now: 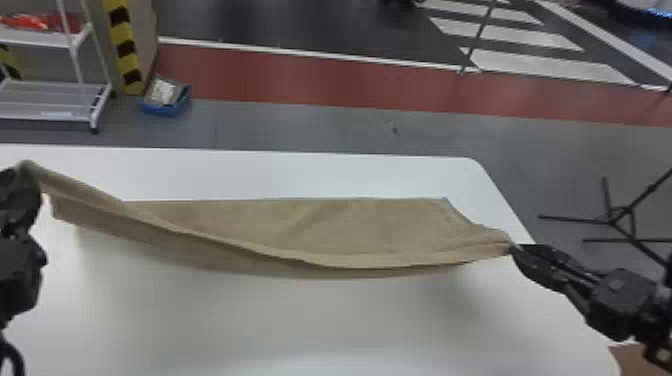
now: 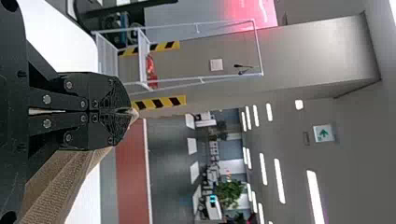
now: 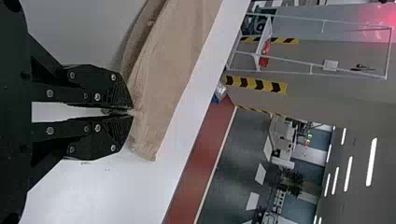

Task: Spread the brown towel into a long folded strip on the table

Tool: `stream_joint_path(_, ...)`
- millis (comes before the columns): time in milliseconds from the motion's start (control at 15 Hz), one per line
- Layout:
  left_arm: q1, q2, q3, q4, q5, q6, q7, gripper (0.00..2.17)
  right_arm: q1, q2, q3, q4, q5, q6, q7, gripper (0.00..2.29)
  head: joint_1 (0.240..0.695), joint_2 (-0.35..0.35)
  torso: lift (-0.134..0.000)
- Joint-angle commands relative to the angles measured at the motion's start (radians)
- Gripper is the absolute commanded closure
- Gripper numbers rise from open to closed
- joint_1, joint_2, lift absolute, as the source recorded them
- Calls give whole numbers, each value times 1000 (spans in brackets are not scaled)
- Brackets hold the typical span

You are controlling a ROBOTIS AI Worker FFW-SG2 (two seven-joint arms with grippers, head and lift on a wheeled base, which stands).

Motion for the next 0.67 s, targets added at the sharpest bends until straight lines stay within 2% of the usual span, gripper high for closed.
stream_joint_path(0,34,5,-19,-131,-45,356,25,1706,7,0,-73,-77,-90,138,53,1028,695,-227,-119)
stream_joint_path(67,40,5,-25,-166,-47,479,29,1706,2,1,-79,-79,-98,141,53,1028,695,-219,-119)
stream_joint_path(133,37,5,-32,-175,-47,534,29,1706,-7,1,-81,-71,-93,150,51,1028,695,-215,-119)
stream_joint_path(267,10,7,-60,-172,-59,574,25,1706,-47,1,-68,-28,-72,147,37,1028,695,-223,-119)
stream_joint_path(400,-35,5,-72,-143,-69,586,29,1706,-145,0,-45,58,-23,141,11,1028,695,-244,-119)
stream_joint_path(600,-167,2,-83,0,-53,599,25,1706,-286,-29,24,224,55,138,-18,1028,695,-256,-119)
